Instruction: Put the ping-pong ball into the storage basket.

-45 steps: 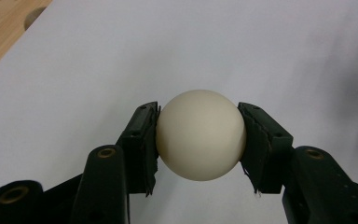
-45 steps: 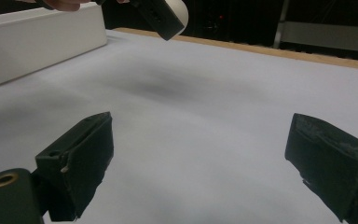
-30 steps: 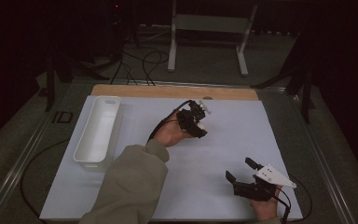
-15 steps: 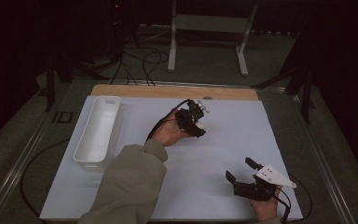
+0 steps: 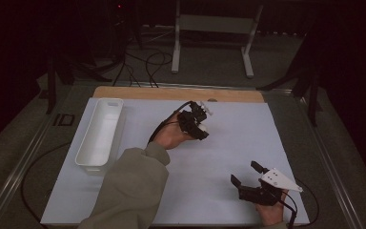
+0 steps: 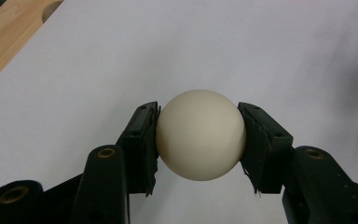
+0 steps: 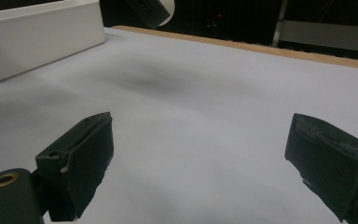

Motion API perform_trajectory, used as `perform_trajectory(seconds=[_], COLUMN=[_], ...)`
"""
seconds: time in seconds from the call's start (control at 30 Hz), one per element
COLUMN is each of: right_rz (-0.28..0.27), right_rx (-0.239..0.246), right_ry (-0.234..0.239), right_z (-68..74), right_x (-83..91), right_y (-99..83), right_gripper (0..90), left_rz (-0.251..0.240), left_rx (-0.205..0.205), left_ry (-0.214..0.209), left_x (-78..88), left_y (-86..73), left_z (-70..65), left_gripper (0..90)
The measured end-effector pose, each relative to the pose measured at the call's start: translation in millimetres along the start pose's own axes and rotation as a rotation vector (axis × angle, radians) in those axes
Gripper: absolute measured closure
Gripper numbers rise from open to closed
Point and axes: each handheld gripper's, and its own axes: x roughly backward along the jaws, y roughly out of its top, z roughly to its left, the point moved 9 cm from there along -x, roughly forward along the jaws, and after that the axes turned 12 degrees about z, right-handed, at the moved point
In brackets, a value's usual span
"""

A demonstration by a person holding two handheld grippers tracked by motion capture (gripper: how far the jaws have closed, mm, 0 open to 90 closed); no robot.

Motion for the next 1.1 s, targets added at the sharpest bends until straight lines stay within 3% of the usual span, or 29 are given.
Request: perform_trajectory(seconds=[1.1], right_rz=[0.003], right_rx=[0.003], right_ry=[-0.004], right_z=[0.2], right_x=[-0.7], right_y=[-0.1], right_gripper=[7.5], left_rz=[-0.002], left_rx=[0.011], left_ry=[0.009], left_x=[9.8], left_y=[-8.4], left_z=[5.7], left_gripper=[51.4])
